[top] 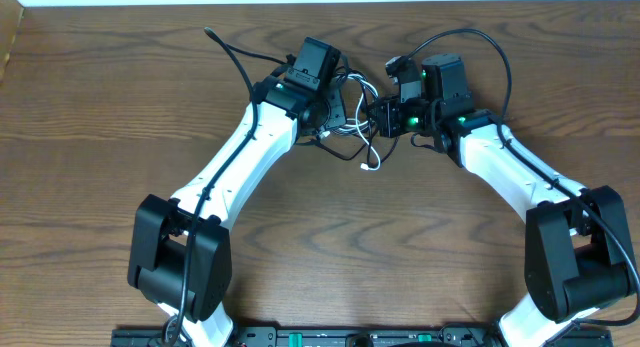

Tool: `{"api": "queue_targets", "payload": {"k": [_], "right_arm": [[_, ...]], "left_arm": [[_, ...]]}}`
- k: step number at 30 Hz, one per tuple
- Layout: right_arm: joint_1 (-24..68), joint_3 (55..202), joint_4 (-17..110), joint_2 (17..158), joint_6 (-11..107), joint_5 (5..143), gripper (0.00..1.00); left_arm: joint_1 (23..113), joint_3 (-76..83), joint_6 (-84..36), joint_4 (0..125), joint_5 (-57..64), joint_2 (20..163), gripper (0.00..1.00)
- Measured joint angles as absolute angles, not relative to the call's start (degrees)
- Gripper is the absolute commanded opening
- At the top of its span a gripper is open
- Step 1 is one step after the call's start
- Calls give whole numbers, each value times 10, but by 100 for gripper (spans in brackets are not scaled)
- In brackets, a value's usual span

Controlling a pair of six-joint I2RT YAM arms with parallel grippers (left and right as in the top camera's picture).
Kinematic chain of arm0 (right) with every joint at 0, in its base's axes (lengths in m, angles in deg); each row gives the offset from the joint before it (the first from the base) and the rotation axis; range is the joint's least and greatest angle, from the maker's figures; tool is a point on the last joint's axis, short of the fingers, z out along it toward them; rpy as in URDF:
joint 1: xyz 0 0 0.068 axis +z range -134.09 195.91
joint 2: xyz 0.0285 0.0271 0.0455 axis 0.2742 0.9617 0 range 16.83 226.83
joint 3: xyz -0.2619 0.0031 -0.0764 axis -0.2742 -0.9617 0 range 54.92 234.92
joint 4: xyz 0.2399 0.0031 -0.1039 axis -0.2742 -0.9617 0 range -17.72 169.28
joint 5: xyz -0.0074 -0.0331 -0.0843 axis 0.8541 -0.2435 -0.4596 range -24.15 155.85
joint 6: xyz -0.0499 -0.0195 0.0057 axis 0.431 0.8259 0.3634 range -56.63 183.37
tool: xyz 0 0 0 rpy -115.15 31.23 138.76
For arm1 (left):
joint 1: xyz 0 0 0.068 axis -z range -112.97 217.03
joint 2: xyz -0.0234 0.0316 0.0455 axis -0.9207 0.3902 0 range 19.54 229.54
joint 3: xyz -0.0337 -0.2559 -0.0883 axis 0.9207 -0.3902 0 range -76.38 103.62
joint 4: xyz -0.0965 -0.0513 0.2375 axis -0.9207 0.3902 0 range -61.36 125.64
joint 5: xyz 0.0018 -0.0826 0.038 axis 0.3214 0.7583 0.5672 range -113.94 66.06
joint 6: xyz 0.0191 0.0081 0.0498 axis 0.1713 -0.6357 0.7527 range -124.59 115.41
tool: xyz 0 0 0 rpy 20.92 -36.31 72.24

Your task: Untangle cables

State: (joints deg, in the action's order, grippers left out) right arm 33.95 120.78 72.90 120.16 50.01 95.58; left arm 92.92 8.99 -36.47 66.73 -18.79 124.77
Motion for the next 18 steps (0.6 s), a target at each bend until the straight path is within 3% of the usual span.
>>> {"api": "queue_targets", "payload": {"k": [1, 18], "right_arm": [[340, 1208, 728, 1202, 500, 956, 1], [339, 1208, 722, 1202, 506, 954, 1]], "left_arm": [[930, 90, -365, 667, -188, 1248, 8], [927, 90, -370, 624, -85, 1228, 7]]}}
